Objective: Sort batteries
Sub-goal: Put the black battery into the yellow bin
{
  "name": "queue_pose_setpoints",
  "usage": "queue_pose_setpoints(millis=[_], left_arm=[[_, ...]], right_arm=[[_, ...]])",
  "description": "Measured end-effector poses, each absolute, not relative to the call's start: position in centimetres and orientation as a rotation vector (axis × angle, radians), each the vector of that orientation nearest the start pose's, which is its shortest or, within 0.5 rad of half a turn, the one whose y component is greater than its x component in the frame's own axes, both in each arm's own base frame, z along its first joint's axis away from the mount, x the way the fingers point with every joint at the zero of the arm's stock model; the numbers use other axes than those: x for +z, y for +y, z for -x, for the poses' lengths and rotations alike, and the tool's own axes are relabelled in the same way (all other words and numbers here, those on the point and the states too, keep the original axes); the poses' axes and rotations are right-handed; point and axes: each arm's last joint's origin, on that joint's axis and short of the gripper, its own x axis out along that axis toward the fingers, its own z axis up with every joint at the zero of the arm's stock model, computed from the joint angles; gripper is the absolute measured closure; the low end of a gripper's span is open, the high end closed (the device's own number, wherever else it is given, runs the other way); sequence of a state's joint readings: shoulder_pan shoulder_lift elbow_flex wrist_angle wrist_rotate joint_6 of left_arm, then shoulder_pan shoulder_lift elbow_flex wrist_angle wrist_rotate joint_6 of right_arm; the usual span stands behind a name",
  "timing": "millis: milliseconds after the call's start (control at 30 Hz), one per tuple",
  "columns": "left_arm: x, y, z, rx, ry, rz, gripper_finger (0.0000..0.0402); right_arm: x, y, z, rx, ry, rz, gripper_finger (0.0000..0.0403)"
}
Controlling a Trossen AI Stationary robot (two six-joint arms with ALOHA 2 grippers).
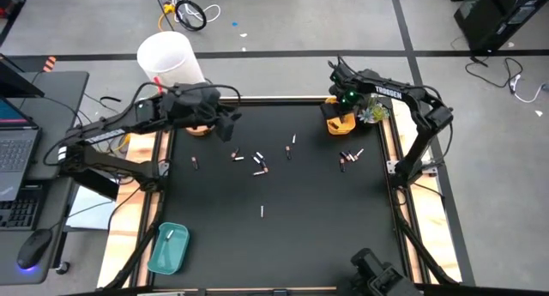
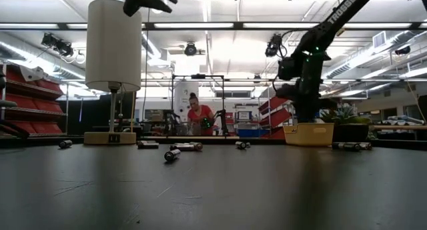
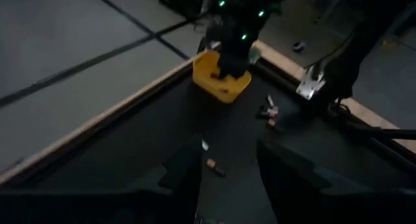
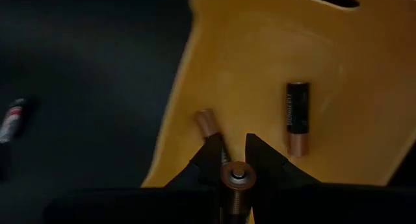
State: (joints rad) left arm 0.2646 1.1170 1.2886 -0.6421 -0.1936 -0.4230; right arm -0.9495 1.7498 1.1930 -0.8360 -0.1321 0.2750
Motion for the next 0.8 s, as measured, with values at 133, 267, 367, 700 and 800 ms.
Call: queue_pose_setpoints(millis=[133,267,367,700,800], left_arm=[[39.3,6.2,-20.8,0.551,0.350,0.448,0.0239],[39.3,5.9,-20.9,0.545,0.350,0.443,0.0239],[39.4,5.9,-20.9,0.540,0.350,0.439,0.0239],[39.3,6.5,-22.0,0.443,0.349,0.430,0.0247],[38.8,7.6,-23.1,0.381,0.347,0.461,0.0265]], right_arm=[[17.7,-26.1,-18.8,-0.862,1.170,-0.983,0.0362],[17.3,-25.9,-18.9,-0.852,1.201,-0.990,0.0306],[17.6,-25.8,-19.1,-0.848,1.211,-0.993,0.0266],[23.2,-24.5,-20.1,-0.824,1.151,-0.889,0.0262],[26.8,-23.4,-20.2,-0.856,1.043,-0.787,0.0268]])
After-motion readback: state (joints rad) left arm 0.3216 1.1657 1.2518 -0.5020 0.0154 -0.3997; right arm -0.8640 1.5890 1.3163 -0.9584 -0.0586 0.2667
